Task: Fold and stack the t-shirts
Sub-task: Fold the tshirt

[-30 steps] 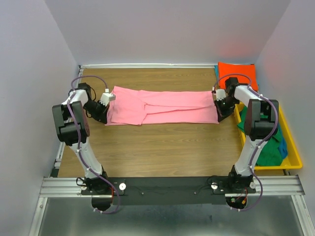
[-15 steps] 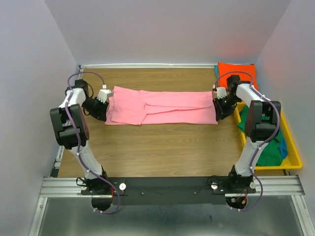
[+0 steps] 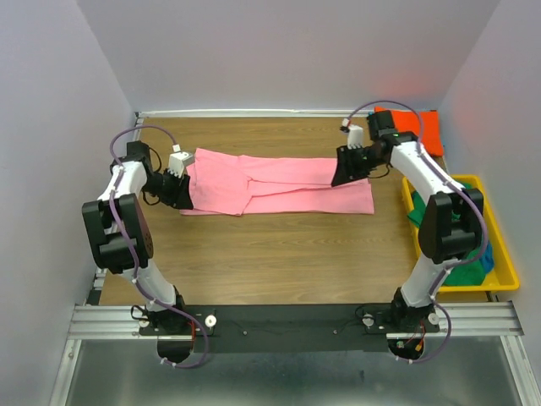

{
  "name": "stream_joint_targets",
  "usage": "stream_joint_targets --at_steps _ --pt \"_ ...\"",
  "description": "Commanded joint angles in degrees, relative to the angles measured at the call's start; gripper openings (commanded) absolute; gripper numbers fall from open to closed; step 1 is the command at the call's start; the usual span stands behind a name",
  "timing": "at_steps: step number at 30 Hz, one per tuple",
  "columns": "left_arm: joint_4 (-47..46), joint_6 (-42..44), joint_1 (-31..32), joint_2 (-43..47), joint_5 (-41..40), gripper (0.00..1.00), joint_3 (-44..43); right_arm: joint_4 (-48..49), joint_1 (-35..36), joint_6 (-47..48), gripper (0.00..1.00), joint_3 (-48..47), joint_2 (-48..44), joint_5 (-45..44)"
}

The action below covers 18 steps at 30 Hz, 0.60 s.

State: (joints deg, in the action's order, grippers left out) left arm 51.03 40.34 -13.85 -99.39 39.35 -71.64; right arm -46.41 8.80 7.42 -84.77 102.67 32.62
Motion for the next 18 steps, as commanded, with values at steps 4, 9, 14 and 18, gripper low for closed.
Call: stream_joint_targets --at_steps 4,9,14,18 --pt "-8.57 -8.60 0.22 -2.73 2.31 0.51 1.50 16.08 13.51 -14.96 0.56 -2.06 6.12 3.15" --pt "-11.12 -11.42 0.49 -5.55 1.60 0.51 0.97 17.50 20.03 -16.74 0.56 -6.72 12.54 3.42" --pt "-12.00 -12.65 0.75 -8.09 0.20 0.48 0.44 17.59 22.40 -16.21 0.55 -7.69 16.06 0.52" --pt "-12.27 -12.57 0.84 -8.89 -0.59 0.43 0.79 17.67 22.32 -15.16 0.53 -6.38 16.94 -2.99"
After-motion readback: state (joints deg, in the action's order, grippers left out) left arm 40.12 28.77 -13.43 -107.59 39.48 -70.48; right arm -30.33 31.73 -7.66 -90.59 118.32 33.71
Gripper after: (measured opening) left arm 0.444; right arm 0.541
